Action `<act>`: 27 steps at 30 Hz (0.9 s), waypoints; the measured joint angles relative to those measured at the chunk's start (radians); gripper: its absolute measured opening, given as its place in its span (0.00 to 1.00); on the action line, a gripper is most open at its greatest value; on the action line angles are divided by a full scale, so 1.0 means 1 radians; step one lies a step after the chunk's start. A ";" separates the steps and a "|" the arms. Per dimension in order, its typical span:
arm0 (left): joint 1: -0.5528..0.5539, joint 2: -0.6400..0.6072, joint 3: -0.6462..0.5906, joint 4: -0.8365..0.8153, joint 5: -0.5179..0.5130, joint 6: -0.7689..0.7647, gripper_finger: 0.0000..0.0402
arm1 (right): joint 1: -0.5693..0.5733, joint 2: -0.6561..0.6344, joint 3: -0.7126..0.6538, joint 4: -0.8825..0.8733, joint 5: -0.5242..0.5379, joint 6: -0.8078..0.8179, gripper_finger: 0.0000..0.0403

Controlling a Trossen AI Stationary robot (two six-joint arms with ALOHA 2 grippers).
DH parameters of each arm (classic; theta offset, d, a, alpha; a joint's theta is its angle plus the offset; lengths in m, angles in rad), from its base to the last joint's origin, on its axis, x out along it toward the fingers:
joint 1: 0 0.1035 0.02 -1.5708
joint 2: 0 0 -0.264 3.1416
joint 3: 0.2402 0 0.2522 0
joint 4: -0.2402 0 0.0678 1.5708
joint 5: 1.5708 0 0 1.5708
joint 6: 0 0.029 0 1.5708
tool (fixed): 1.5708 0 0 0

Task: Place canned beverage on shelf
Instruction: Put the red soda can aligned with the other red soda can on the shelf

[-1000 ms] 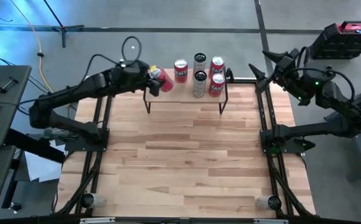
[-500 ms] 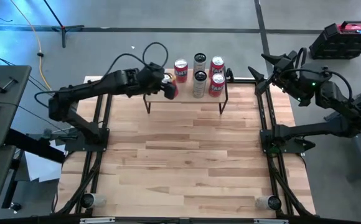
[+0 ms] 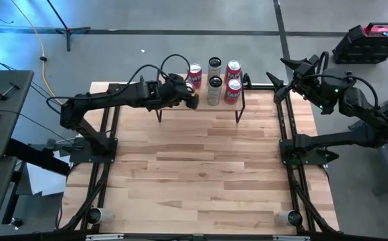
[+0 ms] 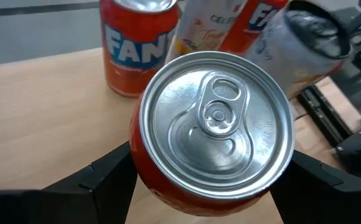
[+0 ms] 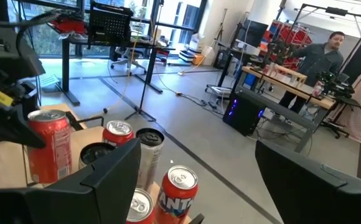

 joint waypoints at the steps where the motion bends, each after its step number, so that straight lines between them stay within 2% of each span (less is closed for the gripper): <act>1: 0.000 0.000 0.012 -0.012 0.001 0.001 0.72 | 0.000 0.001 0.000 0.001 0.000 0.000 0.75; 11: -0.020 0.016 0.150 -0.012 -0.016 0.057 0.72 | 0.000 0.001 0.000 0.002 0.000 0.000 0.75; 16: -0.025 0.027 0.187 -0.124 0.000 0.038 0.72 | 0.000 0.001 0.000 0.002 0.000 0.000 0.75; 22: -0.030 0.036 0.187 -0.115 -0.095 0.028 0.72 | 0.000 0.001 0.000 0.002 0.000 -0.003 0.75; 27: -0.030 0.106 0.183 -0.122 -0.102 0.018 0.72 | 0.000 0.001 0.000 -0.007 0.000 -0.005 0.75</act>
